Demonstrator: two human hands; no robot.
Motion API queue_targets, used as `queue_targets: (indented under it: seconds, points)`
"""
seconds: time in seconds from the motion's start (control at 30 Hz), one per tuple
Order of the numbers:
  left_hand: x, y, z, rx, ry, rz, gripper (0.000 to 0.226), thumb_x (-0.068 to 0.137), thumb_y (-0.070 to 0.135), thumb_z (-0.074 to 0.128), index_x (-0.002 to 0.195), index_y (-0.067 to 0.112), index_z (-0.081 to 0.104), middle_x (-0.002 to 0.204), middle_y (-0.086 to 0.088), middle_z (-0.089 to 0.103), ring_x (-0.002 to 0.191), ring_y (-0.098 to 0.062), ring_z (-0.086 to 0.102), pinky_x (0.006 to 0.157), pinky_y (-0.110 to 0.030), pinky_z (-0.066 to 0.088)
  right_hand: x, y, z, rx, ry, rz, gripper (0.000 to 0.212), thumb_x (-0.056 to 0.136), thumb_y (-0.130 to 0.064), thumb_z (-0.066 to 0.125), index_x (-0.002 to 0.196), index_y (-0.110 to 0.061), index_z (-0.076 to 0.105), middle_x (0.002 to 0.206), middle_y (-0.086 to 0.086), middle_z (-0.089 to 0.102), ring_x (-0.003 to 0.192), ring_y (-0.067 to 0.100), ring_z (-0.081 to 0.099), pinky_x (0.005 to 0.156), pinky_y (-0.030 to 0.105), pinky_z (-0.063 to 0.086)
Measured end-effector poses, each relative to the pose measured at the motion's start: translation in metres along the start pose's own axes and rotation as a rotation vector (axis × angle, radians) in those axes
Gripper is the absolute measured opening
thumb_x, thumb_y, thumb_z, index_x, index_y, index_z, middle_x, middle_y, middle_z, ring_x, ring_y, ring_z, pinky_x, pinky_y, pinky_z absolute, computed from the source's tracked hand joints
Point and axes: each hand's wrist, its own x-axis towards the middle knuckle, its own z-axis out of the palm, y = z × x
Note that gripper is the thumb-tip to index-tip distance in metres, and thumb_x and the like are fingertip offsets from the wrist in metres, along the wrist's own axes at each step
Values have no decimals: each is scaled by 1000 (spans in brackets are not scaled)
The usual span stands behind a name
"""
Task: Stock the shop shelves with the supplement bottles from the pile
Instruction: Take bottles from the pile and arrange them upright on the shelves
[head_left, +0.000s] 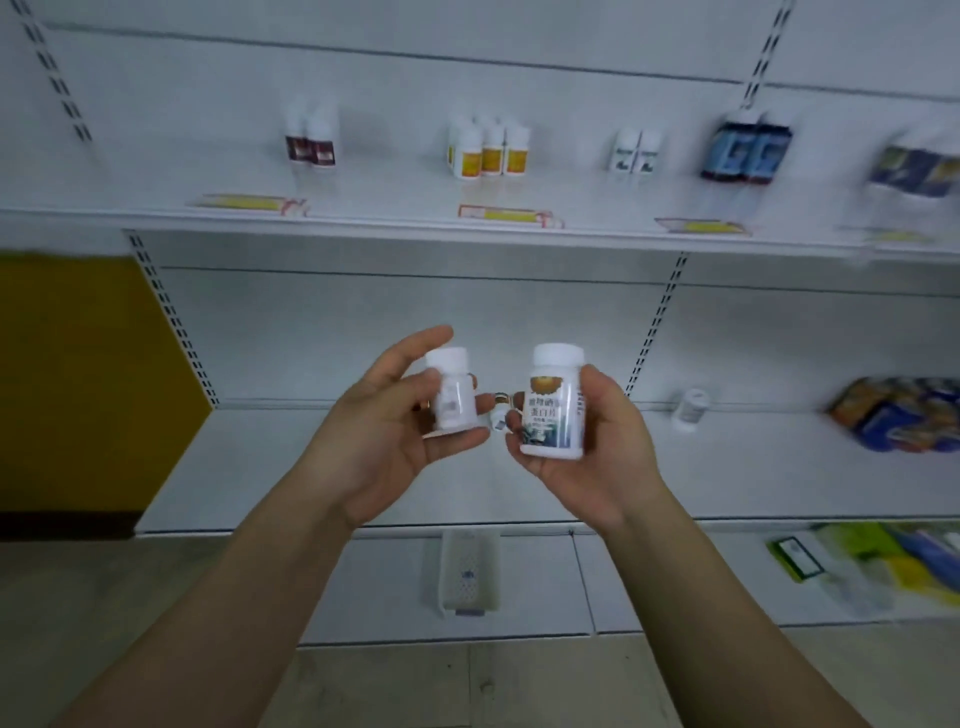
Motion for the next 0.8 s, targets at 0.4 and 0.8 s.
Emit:
queue_targets:
  seconds: [0.4,0.8]
  points:
    - [-19,-35,186,-84,-224,14,37,96,20,32,110,20,67,95,-17,68,83,-31,68,70,-39,59,-116,-140,-77,-137,-3,-238,44,73,-40,58,105,-12,59,74,7,57,61,20,57,55,27,48]
    - [5,-81,330,-40,-243,126,40,94,0,32,108,24,62,95,-13,68,86,-29,69,72,-40,59,-174,-257,-150,-261,79,-359,32,95,-38,47,107,-12,60,78,7,62,65,22,61,64,35,47]
